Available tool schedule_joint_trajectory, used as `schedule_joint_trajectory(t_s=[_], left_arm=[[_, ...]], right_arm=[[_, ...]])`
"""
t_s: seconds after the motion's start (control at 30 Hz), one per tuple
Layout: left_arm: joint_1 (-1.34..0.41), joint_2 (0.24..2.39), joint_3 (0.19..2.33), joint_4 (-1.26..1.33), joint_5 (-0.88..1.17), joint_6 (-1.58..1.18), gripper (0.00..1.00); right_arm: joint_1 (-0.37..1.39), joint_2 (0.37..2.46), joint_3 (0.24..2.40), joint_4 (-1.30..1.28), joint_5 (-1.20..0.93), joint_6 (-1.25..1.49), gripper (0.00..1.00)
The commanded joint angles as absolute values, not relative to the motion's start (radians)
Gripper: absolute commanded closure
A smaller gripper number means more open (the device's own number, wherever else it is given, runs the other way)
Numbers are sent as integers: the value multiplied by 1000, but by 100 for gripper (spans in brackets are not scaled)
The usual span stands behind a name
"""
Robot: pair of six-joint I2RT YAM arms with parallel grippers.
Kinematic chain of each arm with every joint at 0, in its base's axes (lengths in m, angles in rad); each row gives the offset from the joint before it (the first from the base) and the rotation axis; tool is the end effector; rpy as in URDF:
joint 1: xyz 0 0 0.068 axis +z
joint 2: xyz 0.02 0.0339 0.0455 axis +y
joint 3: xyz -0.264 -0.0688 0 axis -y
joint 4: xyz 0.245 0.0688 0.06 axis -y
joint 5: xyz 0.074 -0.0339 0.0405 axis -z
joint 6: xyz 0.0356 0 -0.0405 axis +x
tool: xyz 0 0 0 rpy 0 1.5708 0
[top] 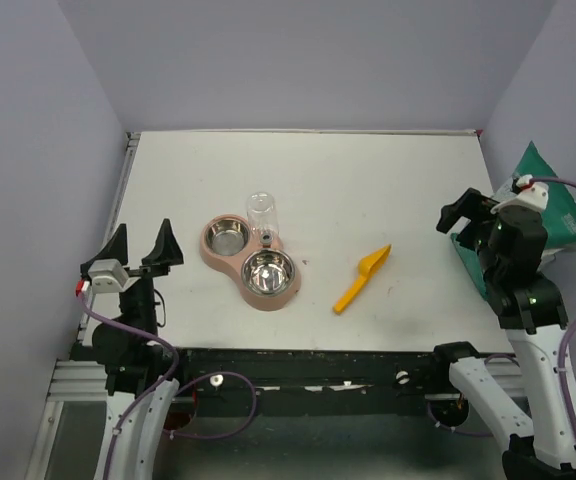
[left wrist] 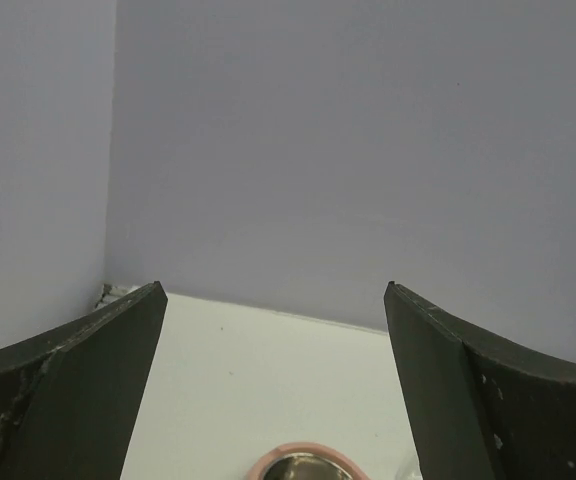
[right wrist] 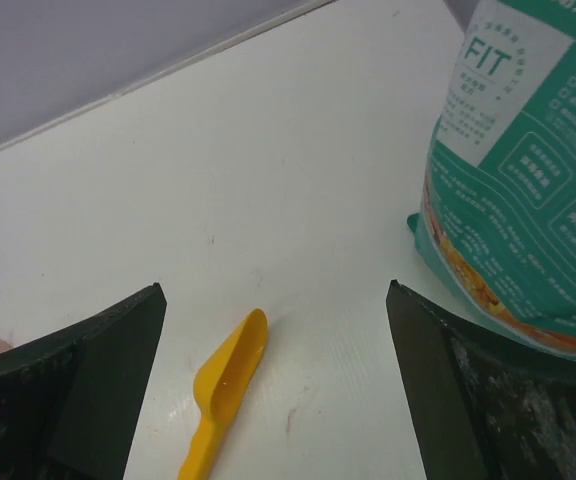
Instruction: Serve the pet food
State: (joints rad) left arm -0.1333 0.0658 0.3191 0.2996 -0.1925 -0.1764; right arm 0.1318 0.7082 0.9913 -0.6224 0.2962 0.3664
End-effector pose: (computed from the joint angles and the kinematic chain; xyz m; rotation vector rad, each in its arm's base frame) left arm 0.0717 -0.0027 0.3076 -0.1976 1.0118 -0.1839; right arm 0.1400 0.0081 0.3753 0.4181 1.8485 0.0562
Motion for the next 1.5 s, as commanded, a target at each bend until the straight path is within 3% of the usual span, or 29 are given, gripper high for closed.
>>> schedule_joint_trajectory(t_s=[0.0,0.13,0.27,0.4,0.53,0.63,0.77,0.9,1.0,1.1,1.47], left_arm=[[-137,109,495,-50,-215,-325,1],[-135,257,765,-351,-291,-468,1],[-135,380,989,-578,-241,-544,1],[-137,437,1086,-634,-221,-598,1],[-135,504,1190,-620,-83,-540,1],[-135,578,1294,-695,-35,-517,1],[-137,618,1368,-727,43,-442,1],[-135,641,1400,-742,139,-393,1],[-158,650,1401,-739,244,-362,1],[-225,646,1381,-697,328,-287,1],[-388,664,1316,-632,328,-149,1]], right_arm=[[137,761,1107,-817,446,414,0],[138,883,1284,-894,457,403,0],[137,1029,1489,-963,413,362,0],[137,1109,1666,-982,376,370,0],[137,1057,1655,-901,468,466,0],[137,1067,1660,-863,426,355,0],[138,1291,1918,-1096,757,333,0],[135,1460,2120,-1093,937,175,0],[120,1515,2071,-1046,1049,81,0],[75,1532,2049,-1061,1023,81,0],[-92,1448,1800,-971,959,-25,3]])
